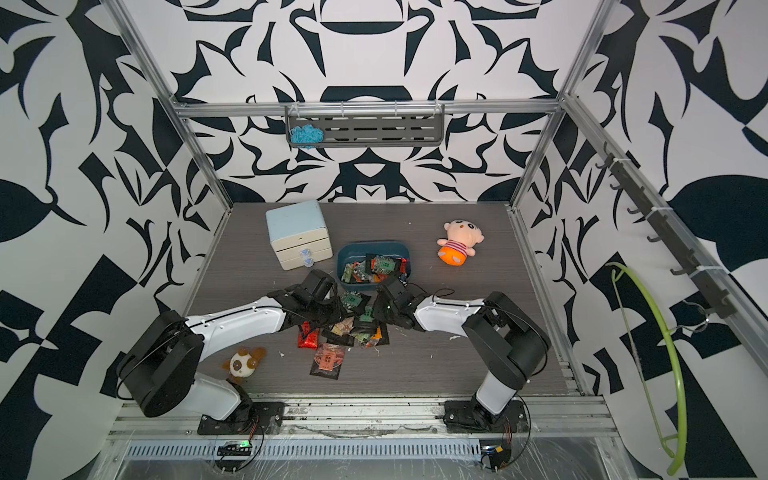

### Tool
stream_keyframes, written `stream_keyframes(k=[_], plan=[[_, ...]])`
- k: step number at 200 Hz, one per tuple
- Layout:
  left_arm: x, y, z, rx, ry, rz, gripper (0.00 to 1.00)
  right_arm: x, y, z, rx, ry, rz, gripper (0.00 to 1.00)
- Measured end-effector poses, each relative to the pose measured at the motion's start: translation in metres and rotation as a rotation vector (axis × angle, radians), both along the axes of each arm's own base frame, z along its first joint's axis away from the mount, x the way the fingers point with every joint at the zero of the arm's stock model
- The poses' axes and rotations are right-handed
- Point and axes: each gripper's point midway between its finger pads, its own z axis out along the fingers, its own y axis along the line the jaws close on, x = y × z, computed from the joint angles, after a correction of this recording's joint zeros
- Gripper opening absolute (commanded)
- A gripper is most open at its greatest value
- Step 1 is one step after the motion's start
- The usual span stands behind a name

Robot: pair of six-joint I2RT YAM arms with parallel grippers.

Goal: Put the tea bags into the storage box
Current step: Pick up the tea bag from the center of the board.

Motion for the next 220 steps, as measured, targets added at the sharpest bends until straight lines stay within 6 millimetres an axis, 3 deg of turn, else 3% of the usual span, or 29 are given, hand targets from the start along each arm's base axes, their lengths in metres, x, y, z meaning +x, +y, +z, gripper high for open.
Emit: stream_keyframes(k=[82,143,175,220], plan=[[0.006,0.010,0.016,0.025,-0.064,0.028,0.28,-0.010,-0.032,0.057,-0.050,-0.098,-0.018,0.00],[0.014,0.021,0.034,0.042,-0.135,0.072,0.29,-0.023,-0.075,0.104,-0.170,-0.187,-0.043,0.00],[0.021,0.033,0.049,0.032,-0.176,0.113,0.29,-0.010,-0.089,0.142,-0.190,-0.262,-0.073,0.00],[0.020,0.064,0.081,-0.004,-0.287,0.197,0.32,0.035,-0.088,0.184,-0.200,-0.327,-0.101,0.00]])
